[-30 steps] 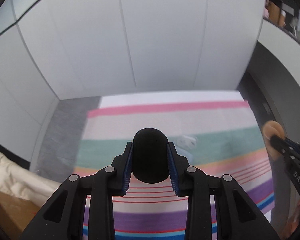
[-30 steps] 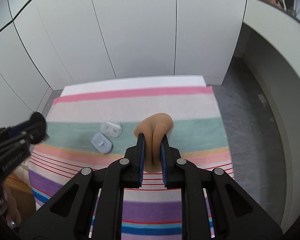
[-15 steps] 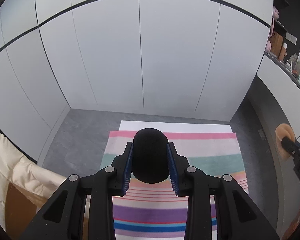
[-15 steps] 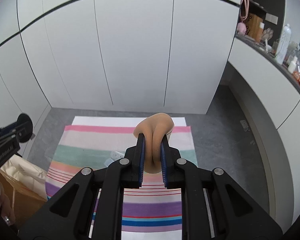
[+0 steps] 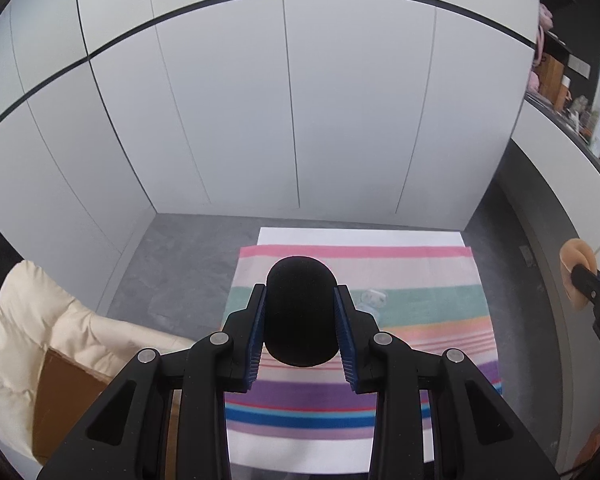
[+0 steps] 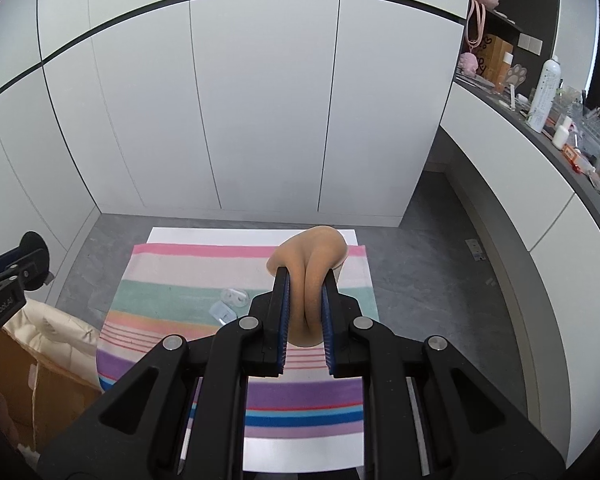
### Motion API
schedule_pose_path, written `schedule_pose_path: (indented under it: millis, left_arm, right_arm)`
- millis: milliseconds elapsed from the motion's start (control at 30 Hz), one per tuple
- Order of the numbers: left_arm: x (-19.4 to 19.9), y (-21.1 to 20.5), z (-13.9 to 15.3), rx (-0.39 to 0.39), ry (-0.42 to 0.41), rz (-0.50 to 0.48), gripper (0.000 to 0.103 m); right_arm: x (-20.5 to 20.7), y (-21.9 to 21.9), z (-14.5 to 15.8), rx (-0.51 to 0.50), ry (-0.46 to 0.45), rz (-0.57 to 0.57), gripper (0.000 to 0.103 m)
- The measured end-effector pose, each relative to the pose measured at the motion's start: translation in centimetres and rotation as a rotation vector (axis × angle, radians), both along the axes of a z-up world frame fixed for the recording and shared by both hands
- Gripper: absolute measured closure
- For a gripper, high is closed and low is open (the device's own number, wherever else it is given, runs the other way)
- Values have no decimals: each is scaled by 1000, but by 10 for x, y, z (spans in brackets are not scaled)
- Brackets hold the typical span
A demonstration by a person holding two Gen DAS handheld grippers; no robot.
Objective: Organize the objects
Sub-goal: 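Lift the black puff and beige sponge and carry them over the cardboard box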
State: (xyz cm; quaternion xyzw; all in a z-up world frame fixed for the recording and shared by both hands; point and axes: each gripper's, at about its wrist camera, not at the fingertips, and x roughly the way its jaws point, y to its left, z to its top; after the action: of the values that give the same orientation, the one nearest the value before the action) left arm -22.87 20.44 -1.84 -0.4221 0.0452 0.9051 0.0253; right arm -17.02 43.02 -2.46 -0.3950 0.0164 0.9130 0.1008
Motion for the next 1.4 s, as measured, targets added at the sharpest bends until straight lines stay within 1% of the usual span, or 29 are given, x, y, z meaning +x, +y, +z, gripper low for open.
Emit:
schedule_pose_path:
  millis: [100, 300, 400, 567, 633, 700, 833, 967, 1100, 1200, 1267, 1400]
  left_arm:
    - [24, -1, 5, -23, 6, -14, 70]
    - [64, -9, 3, -1, -29, -40, 70]
    - [82, -13, -1, -9, -31, -41, 69]
    - [104, -9, -21, 2, -69, -67, 69]
    - [111, -7, -29, -6, -77, -74, 69]
    - [118, -5, -36, -21, -86, -82, 69]
    - [128, -4, -46, -24, -101, -102, 69]
    - [129, -8, -47, -32, -82, -102, 69]
    - [127, -21, -47, -20, -80, -90, 69]
    - [125, -37, -48, -21, -79, -69, 69]
    - [121, -54, -52, -12, -99, -43, 69]
    - [119, -88, -59, -22, -108, 19, 69]
  right_arm:
    - [15, 2, 0, -9, -11, 2, 89]
    - [53, 10, -13, -41, -42, -4, 89]
    - [75, 17, -22, -56, -55, -11, 88]
    - [116, 29, -40, -38, -71, -41, 88]
    - [131, 36, -45, -36, -77, -63, 88]
    - [148, 44, -51, -52, -88, -78, 88]
    - [175, 58, -63, -84, -111, -120, 88]
    - [186, 63, -70, -91, -141, -132, 88]
    - [184, 55, -69, -82, -146, -132, 88]
    - [180, 41, -64, -68, -139, -114, 88]
    - [175, 29, -62, -64, -137, -97, 88]
    - [164, -3, -58, -49, -138, -38, 88]
